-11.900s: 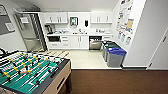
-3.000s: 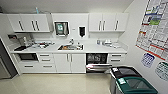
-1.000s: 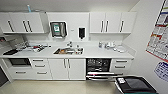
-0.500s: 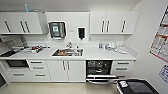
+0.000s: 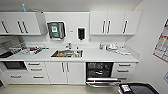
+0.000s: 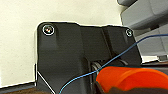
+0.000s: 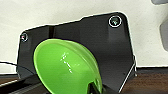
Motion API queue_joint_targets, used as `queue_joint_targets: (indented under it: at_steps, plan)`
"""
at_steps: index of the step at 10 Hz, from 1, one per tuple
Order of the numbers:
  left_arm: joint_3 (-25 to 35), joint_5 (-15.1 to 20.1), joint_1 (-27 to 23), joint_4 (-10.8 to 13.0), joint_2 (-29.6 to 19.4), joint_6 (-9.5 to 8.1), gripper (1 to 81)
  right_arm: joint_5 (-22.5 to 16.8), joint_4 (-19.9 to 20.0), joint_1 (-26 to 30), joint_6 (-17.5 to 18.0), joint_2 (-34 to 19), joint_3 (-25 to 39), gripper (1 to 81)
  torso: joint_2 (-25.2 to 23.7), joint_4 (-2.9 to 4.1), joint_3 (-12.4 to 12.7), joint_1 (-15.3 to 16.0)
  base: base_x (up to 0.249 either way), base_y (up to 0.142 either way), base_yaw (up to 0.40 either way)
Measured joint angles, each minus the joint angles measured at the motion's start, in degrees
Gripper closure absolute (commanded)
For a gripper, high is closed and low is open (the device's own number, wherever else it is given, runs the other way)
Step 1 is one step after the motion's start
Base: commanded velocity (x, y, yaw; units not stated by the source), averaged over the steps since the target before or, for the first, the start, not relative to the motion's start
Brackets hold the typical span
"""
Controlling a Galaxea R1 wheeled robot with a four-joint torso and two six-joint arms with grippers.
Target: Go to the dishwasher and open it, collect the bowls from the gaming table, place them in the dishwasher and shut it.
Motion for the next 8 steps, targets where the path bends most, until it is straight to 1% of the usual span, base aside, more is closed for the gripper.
queue_joint_targets:
  at_steps: [8]
  plan:
    - [0.00,0.00,-0.01,0.02,0.00,0.00,81.1,0.00,0.02,0.00,0.00,-0.01,0.00,81.1,0.00,0.00,0.00,0.00,0.138,0.000,0.000]
